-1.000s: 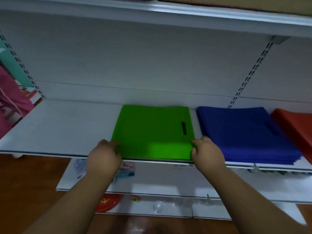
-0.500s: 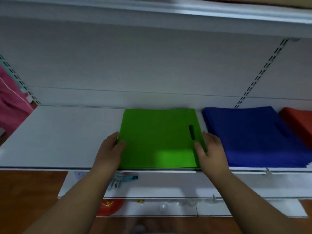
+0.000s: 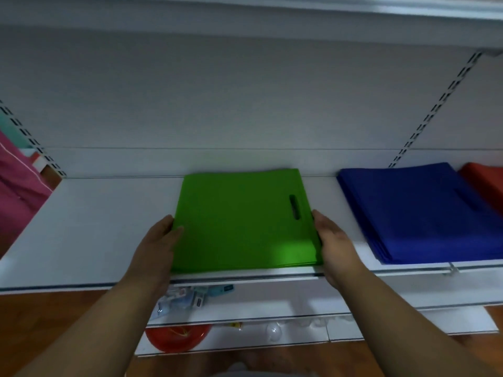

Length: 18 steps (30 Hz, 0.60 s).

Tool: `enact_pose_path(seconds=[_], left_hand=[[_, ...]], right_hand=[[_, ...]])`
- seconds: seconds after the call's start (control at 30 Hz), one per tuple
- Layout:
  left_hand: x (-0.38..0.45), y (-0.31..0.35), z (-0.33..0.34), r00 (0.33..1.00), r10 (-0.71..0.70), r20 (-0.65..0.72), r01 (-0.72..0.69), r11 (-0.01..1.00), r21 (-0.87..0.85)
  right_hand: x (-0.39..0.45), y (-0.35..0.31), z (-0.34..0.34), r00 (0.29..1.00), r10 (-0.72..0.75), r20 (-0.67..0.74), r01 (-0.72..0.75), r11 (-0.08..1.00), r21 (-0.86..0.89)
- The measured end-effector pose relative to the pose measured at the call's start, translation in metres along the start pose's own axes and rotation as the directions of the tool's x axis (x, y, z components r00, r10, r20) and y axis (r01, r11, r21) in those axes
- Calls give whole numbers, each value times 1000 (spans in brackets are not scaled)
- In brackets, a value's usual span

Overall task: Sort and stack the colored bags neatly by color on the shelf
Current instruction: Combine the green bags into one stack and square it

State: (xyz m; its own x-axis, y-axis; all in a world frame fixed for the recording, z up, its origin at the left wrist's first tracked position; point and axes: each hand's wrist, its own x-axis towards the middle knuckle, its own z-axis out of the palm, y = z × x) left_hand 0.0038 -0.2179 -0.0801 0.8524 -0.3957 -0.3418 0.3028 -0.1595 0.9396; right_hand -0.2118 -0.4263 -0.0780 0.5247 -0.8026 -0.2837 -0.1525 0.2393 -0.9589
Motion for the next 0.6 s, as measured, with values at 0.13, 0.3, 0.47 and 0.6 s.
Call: enact_pose_path(seconds=[0.13,0.3,0.47,0.6], left_hand=[[7,3,-9,999,-27,33,30,995,-100],[-2,4,2,999,-32,-10,32,998,-54],[15,18,-1,976,-212,-50,206,972,-112],[32,23,-5,977,-211,-41,215,965,151]], right_hand=[[12,8,2,1000,16,-26,-18,996,-85],[29,-12,4,966,171,-192,-198,971,-133],[37,-32,12,913,368,-175,-381,924,-46],[37,-43,20,924,357,-137,-367,928,-56]])
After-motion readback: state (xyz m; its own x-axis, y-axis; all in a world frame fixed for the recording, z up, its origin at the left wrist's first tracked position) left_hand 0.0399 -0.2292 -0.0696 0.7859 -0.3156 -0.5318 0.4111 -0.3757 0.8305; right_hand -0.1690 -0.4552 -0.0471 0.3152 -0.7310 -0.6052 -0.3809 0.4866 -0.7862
